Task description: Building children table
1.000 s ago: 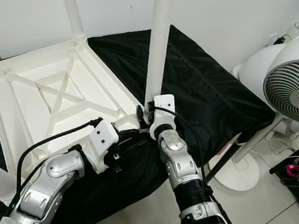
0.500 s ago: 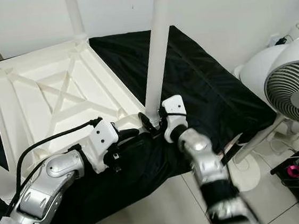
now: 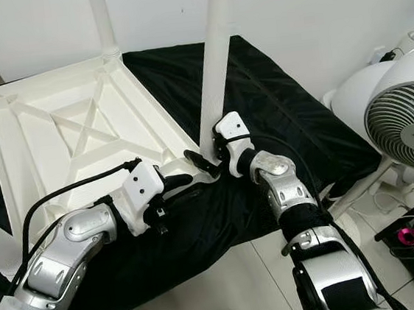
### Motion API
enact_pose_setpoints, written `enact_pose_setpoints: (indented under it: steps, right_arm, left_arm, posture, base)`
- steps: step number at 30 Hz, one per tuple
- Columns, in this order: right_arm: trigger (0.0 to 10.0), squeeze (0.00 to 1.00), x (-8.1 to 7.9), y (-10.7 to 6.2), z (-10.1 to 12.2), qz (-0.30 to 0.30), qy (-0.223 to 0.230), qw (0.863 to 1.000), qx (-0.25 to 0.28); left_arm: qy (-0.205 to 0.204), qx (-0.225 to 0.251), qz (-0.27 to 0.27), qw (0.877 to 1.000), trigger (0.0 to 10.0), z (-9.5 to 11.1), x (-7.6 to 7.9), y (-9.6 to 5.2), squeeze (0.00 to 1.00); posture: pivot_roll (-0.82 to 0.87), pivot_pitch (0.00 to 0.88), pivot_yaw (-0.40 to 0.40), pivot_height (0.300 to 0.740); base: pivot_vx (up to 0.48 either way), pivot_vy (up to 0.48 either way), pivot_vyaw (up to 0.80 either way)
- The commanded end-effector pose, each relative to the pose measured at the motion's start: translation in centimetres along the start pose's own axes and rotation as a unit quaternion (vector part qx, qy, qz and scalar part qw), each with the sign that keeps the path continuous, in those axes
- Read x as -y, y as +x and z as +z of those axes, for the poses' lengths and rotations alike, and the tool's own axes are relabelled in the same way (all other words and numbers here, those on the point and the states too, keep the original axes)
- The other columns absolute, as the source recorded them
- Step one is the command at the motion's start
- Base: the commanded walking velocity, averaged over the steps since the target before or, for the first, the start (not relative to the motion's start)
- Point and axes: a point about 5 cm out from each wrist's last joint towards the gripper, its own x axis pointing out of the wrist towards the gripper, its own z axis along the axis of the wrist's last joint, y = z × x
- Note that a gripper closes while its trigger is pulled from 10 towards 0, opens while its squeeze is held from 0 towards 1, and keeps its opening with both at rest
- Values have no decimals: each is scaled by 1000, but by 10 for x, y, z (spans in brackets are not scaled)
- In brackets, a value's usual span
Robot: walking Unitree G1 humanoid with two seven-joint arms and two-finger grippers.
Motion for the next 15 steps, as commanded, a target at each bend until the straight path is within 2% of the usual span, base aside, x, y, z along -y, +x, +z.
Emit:
enact_pose_setpoints:
  steps: [1,2,3,5,6,15]
  right_arm:
    - [7412,0,-3,3,-1,21,-10,1000,-8]
    - [7412,0,-3,2,-2,23,-10,1000,-9]
    - [3961,0,-2,1,-3,25,-9,1000,-8]
    - [3961,0,-2,1,-3,26,-8,1000,-8]
    - [0,0,-1,-1,-4,27,-7,1000,-7]
    - [0,0,3,-8,-10,14,14,1000,4]
  left_arm:
    - [3,-2,2,1000,10000,1,-2,-1,0]
    - [3,-2,2,1000,10000,1,-2,-2,0]
    - [3,-2,2,1000,10000,2,-2,-2,0]
    - [3,-2,2,1000,10000,2,-2,-2,0]
    - [3,-2,2,1000,10000,2,-2,-2,0]
    - [3,-2,-4,1000,10000,2,-2,-1,0]
  posture:
    - [-47,23,-36,740]
    - [-47,23,-37,740]
    - [-47,25,-35,740]
    - [-47,25,-35,740]
    - [-50,26,-33,740]
    - [-61,31,-25,740]
  base:
    - [0,0,0]
    - [0,0,0]
    - [0,0,0]
    - [0,0,0]
    - [0,0,0]
    - [0,0,0]
